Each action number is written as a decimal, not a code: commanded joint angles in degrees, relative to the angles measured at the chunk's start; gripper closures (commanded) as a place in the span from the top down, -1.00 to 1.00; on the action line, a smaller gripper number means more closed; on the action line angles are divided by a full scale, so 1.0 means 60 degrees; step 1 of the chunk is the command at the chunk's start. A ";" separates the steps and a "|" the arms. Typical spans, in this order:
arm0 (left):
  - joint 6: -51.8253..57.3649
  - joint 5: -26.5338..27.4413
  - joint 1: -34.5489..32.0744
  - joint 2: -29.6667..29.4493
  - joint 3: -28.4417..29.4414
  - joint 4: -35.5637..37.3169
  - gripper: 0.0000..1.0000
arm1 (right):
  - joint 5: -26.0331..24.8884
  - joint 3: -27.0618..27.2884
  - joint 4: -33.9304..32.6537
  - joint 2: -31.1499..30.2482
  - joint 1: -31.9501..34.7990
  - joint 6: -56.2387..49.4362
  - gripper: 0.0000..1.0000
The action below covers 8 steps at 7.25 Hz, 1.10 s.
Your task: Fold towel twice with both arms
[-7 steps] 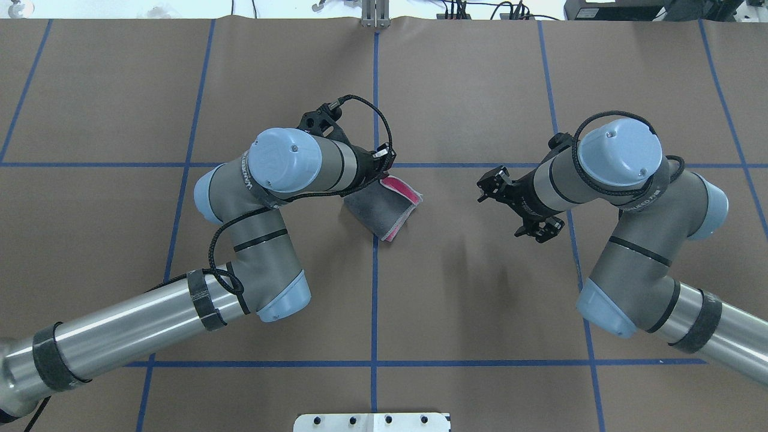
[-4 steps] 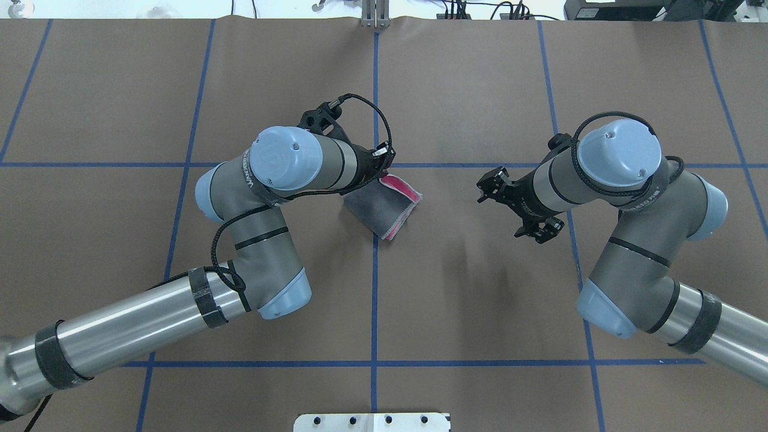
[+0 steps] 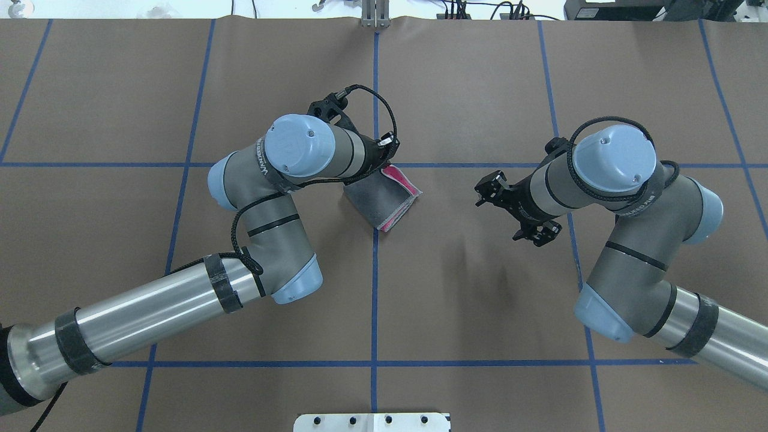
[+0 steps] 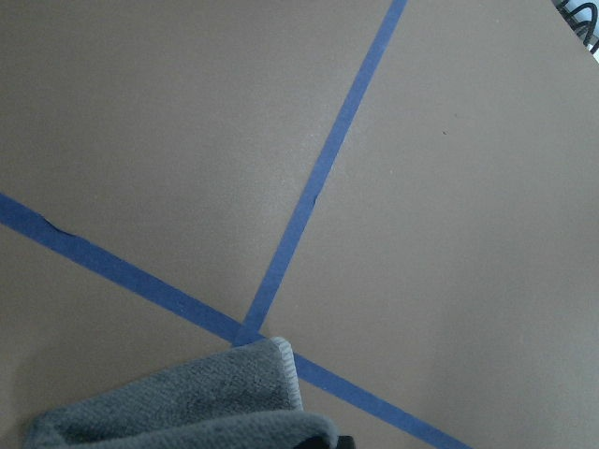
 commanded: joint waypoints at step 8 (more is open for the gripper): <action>-0.0043 -0.0205 -0.0373 -0.0873 0.1517 -0.0789 1.00 | 0.0106 0.0146 0.0053 -0.0231 0.0067 -0.0131 1.00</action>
